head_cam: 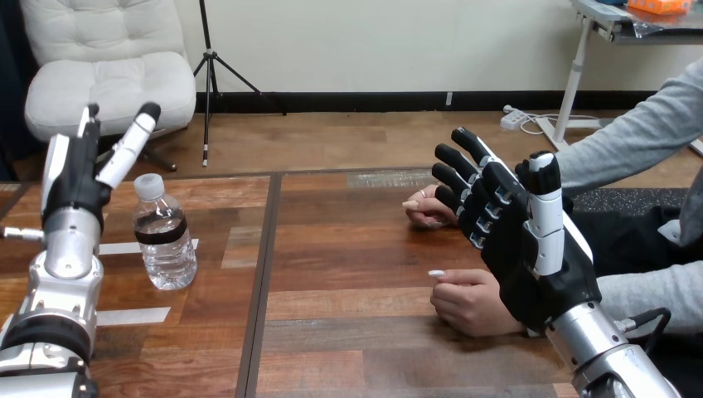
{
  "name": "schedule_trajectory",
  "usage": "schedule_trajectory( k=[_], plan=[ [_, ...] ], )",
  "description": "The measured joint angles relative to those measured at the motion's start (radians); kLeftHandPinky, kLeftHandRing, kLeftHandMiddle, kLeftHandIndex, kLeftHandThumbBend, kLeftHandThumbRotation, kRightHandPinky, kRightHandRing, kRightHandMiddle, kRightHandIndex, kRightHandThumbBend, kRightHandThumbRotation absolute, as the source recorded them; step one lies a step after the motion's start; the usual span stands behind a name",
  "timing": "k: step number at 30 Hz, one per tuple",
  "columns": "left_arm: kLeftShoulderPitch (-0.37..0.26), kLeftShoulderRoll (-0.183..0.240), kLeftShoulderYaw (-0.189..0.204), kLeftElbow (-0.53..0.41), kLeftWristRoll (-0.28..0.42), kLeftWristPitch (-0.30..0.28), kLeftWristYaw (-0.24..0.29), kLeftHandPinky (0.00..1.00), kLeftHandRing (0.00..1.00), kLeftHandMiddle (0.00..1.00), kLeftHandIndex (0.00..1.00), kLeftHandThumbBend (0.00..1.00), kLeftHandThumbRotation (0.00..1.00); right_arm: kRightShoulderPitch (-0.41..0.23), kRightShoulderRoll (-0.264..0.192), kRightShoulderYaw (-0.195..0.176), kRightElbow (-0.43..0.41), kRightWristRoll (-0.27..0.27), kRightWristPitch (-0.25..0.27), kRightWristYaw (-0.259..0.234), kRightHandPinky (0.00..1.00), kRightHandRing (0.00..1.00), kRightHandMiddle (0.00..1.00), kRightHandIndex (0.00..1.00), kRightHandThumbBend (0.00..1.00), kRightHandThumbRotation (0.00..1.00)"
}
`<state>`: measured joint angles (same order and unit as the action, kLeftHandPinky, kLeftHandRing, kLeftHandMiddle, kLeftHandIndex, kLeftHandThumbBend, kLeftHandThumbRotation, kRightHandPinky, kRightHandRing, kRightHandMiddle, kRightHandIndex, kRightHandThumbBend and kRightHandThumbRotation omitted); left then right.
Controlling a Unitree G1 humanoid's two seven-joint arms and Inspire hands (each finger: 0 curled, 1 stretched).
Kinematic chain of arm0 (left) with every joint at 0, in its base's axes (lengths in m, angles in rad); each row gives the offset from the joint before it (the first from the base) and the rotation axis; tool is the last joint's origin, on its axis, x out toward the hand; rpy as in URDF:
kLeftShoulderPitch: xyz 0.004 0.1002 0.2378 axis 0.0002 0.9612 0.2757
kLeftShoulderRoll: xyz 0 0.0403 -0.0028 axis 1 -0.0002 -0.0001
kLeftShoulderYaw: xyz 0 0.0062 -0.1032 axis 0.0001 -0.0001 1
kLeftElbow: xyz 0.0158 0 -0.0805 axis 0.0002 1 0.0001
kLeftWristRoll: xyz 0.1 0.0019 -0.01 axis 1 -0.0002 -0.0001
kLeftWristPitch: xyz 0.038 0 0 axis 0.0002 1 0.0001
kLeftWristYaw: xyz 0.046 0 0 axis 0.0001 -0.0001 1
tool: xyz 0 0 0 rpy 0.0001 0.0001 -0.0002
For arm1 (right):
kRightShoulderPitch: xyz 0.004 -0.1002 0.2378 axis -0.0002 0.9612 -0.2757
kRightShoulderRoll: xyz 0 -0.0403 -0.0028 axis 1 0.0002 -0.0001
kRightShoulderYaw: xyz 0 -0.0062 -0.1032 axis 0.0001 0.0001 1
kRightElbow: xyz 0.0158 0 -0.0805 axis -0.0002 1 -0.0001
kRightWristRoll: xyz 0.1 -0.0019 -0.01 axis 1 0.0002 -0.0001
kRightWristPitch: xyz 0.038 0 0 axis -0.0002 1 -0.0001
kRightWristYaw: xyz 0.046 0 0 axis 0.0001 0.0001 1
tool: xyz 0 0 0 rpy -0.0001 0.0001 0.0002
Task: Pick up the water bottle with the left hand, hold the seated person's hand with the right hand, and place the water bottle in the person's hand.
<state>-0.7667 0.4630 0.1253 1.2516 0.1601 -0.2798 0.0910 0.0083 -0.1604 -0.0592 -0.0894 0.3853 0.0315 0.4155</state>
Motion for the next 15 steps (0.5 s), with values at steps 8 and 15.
schedule_trajectory(
  k=[8,15],
  plan=[
    [0.001,0.0,0.0,0.015,0.0,0.002,0.001,1.0,1.0,1.0,1.0,0.87,0.88,0.0,0.0,0.0,-0.013,0.0,0.0,0.0,1.0,0.95,0.94,0.97,0.9,1.0],
    [0.001,0.0,-0.008,0.017,0.007,0.001,0.012,1.0,1.0,1.0,1.0,0.9,0.88,0.0,0.001,0.0,-0.022,0.0,0.0,-0.005,1.0,0.95,0.94,0.96,0.9,1.0]
  ],
)
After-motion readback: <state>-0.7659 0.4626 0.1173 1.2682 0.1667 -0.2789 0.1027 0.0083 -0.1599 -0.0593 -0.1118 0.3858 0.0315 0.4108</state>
